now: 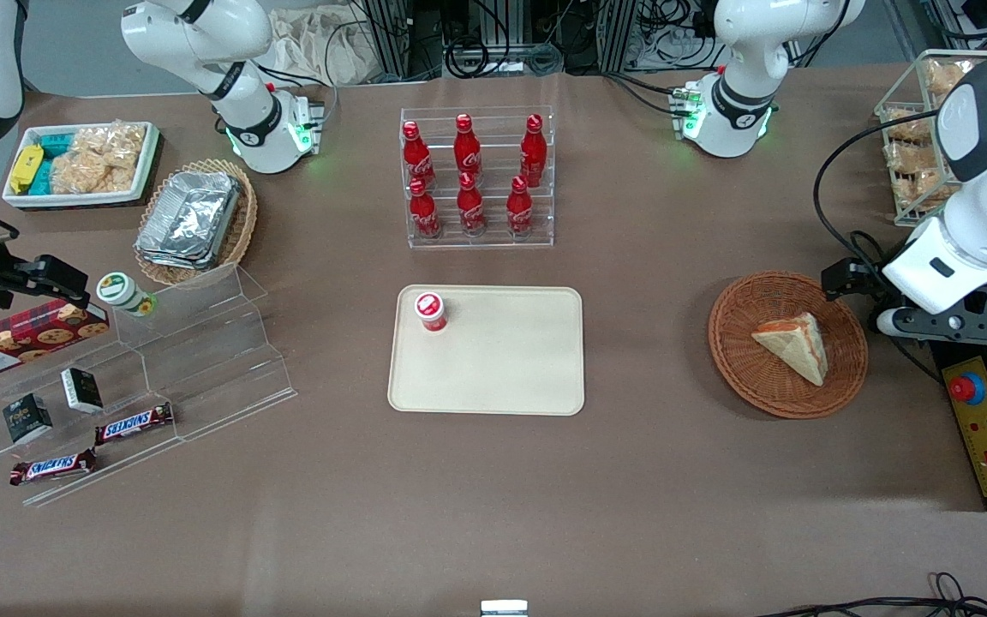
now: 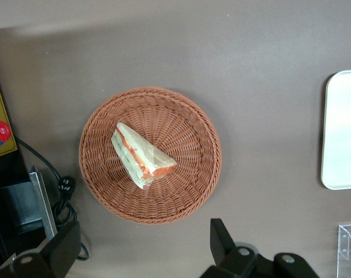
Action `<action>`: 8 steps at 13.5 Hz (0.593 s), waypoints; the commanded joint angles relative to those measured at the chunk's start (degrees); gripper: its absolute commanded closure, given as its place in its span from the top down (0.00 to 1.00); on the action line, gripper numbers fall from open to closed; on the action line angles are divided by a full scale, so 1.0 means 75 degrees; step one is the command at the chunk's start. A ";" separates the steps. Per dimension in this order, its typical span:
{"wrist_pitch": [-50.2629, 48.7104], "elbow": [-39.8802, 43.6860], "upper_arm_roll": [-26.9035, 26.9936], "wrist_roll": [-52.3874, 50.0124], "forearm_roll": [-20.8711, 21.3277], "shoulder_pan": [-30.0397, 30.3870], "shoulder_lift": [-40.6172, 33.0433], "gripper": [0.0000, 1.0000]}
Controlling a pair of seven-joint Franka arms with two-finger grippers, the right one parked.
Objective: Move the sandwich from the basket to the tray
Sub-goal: 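Lower the open left gripper over the wrapped sandwich in the wicker basket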
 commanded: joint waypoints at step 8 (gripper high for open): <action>-0.0119 -0.0735 0.0090 -0.3565 -0.0028 0.0063 0.0258 1.00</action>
